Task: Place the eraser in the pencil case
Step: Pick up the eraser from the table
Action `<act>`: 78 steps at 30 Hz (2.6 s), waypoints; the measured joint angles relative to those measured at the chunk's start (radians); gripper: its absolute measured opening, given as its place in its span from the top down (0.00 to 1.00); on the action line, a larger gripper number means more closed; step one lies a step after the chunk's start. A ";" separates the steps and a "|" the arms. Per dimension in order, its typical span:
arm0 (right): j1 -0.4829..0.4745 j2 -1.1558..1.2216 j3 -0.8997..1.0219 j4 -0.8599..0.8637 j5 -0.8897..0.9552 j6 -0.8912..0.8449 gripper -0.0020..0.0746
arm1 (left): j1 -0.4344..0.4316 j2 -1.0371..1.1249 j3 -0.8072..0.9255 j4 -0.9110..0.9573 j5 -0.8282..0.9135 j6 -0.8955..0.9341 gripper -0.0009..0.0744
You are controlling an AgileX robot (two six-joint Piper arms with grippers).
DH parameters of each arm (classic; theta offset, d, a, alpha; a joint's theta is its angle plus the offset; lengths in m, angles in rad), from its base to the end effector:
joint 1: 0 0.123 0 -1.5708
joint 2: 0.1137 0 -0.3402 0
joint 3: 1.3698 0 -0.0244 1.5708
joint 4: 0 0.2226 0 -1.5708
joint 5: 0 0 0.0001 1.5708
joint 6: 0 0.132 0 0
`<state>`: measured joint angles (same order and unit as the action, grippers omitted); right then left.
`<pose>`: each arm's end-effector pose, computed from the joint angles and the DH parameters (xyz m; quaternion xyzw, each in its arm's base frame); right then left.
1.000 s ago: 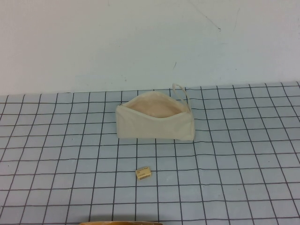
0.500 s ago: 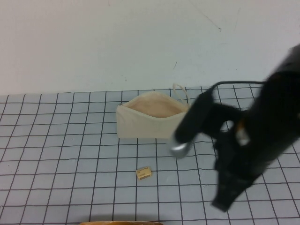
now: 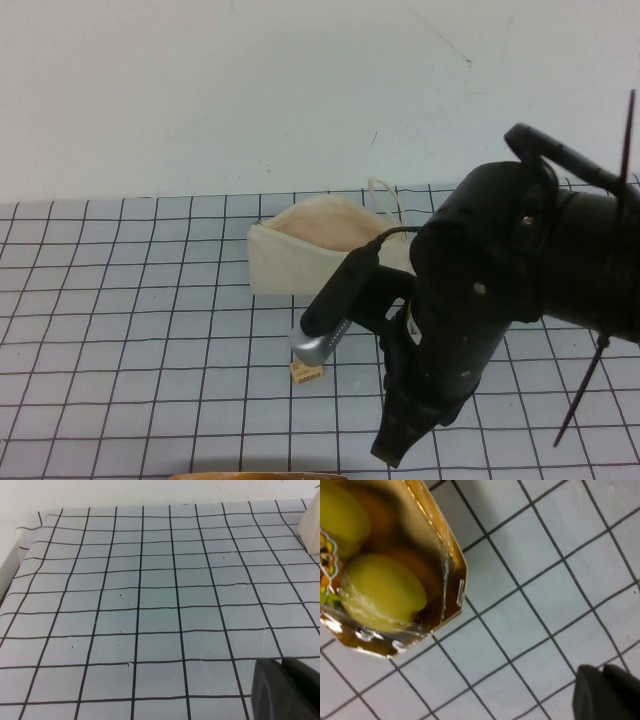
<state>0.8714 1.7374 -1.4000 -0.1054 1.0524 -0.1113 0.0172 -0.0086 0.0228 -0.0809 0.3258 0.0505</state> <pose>0.2351 0.2607 0.2918 -0.4843 0.8632 0.0042 0.1421 0.0097 -0.0033 0.1663 -0.0092 0.7902 -0.0130 0.6127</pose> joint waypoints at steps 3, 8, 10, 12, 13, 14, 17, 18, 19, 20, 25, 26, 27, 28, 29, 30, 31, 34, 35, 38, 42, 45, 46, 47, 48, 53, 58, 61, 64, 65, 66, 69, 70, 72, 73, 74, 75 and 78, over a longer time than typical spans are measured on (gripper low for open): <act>0.000 0.017 -0.001 0.006 -0.023 0.008 0.89 | 0.000 0.000 0.000 0.000 0.000 0.000 0.99; 0.001 0.034 -0.002 0.009 -0.109 0.034 0.61 | 0.000 0.000 0.000 0.000 0.000 0.000 0.99; 0.001 0.039 -0.004 0.009 -0.135 0.049 0.45 | 0.000 0.000 0.000 0.000 0.000 0.000 0.99; 0.001 0.049 -0.005 0.009 -0.147 0.061 0.36 | 0.000 0.000 0.000 0.000 0.000 0.000 0.99; 0.001 0.055 -0.005 0.009 -0.150 0.069 0.33 | 0.000 0.000 0.000 0.000 0.000 0.000 0.99; 0.001 0.061 -0.005 0.011 -0.154 0.076 0.31 | 0.000 0.000 0.000 0.000 0.000 0.000 0.99; -0.009 0.084 -0.005 0.012 -0.158 0.111 0.30 | 0.000 0.000 0.000 0.000 0.000 0.000 0.99; -0.011 0.094 -0.005 0.012 -0.160 0.120 0.29 | 0.000 0.000 0.000 0.000 0.000 0.000 0.99; -0.016 0.104 -0.005 0.012 -0.162 0.132 0.29 | 0.000 0.000 0.000 0.000 0.000 0.000 0.99; -0.019 0.115 -0.005 0.012 -0.164 0.139 0.29 | 0.000 0.000 0.000 0.000 0.000 0.000 0.99; -0.025 0.160 -0.005 0.009 -0.182 0.156 0.29 | 0.000 0.000 0.000 0.000 0.000 0.000 0.99; -0.025 0.169 -0.005 0.010 -0.195 0.158 0.29 | 0.000 0.000 0.000 0.000 0.000 0.000 0.99; -0.025 0.179 -0.006 0.015 -0.210 0.158 0.29 | 0.000 0.000 0.000 0.000 0.000 0.000 0.99; -0.025 0.189 -0.009 0.019 -0.227 0.158 0.29 | 0.000 0.000 0.000 0.000 0.000 0.000 0.99; -0.025 0.201 -0.017 0.027 -0.240 0.158 0.29 | 0.000 0.000 0.000 0.000 0.000 0.000 0.99; -0.025 0.211 -0.024 0.033 -0.250 0.158 0.29 | 0.000 0.000 0.000 0.000 0.000 0.000 0.99; -0.025 0.223 -0.038 0.035 -0.258 0.158 0.29 | 0.000 0.000 0.000 0.000 0.000 0.000 0.99; -0.025 0.266 -0.100 0.041 -0.264 0.158 0.29 | 0.000 0.000 0.000 0.000 0.000 0.000 0.99; -0.025 0.284 -0.129 0.041 -0.264 0.158 0.29 | 0.000 0.000 0.000 0.000 0.000 0.000 0.99; -0.025 0.349 -0.232 0.041 -0.250 0.158 0.29 | 0.000 0.000 0.000 0.000 0.000 0.000 0.99; -0.025 0.438 -0.367 0.041 -0.210 0.158 0.29 | 0.000 0.000 0.000 0.000 0.000 0.000 0.99; -0.025 0.506 -0.474 0.041 -0.167 0.160 0.29 | 0.000 0.000 0.000 0.000 0.000 0.000 0.99; -0.026 0.530 -0.508 0.041 -0.148 0.160 0.29 | 0.000 0.000 0.000 0.000 0.000 0.000 0.99; -0.029 0.552 -0.540 0.041 -0.129 0.160 0.29 | 0.000 0.000 0.000 0.000 0.000 0.000 0.99; -0.031 0.572 -0.564 0.041 -0.113 0.160 0.29 | 0.000 0.000 0.000 0.000 0.000 0.000 0.99; -0.060 0.642 -0.657 0.041 -0.027 0.199 0.29 | 0.000 0.000 0.000 0.000 0.000 0.000 0.99; -0.083 0.655 -0.671 0.045 -0.005 0.220 0.29 | 0.000 0.000 0.000 0.000 0.000 0.000 0.99; -0.085 0.655 -0.675 0.065 -0.004 0.222 0.29 | 0.000 0.000 0.000 0.000 0.000 0.000 0.99; -0.085 0.655 -0.675 0.090 -0.004 0.224 0.29 | 0.000 0.000 0.000 0.000 0.000 0.000 0.99; -0.085 0.656 -0.675 0.094 -0.004 0.224 0.30 | 0.000 0.000 0.000 0.000 0.000 0.000 0.99; -0.085 0.656 -0.675 0.099 -0.004 0.224 0.31 | 0.000 0.000 0.000 0.000 0.000 0.000 0.99; -0.085 0.656 -0.675 0.105 -0.006 0.217 0.39 | 0.000 0.000 0.000 0.000 0.000 0.000 0.99; -0.085 0.656 -0.675 0.111 -0.006 0.216 0.43 | 0.000 0.000 0.000 0.000 0.000 0.000 0.99; -0.085 0.656 -0.675 0.115 -0.006 0.216 0.51 | 0.000 0.000 0.000 0.000 0.000 0.000 0.99; -0.085 0.656 -0.675 0.115 -0.006 0.216 0.54 | 0.000 0.000 0.000 0.000 0.000 0.000 0.99; -0.085 0.656 -0.675 0.115 -0.004 0.216 0.57 | 0.000 0.000 0.000 0.000 0.000 0.000 0.99; -0.085 0.656 -0.675 0.115 -0.002 0.216 0.59 | 0.000 0.000 0.000 0.000 0.000 0.000 0.99; -0.085 0.658 -0.675 0.117 0.007 0.216 0.61 | 0.000 0.000 0.000 -0.002 0.000 0.000 0.99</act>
<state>0.7868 2.3954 -2.0748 0.0119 1.0595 0.1045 0.0172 -0.0086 0.0228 -0.0825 0.3258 0.0505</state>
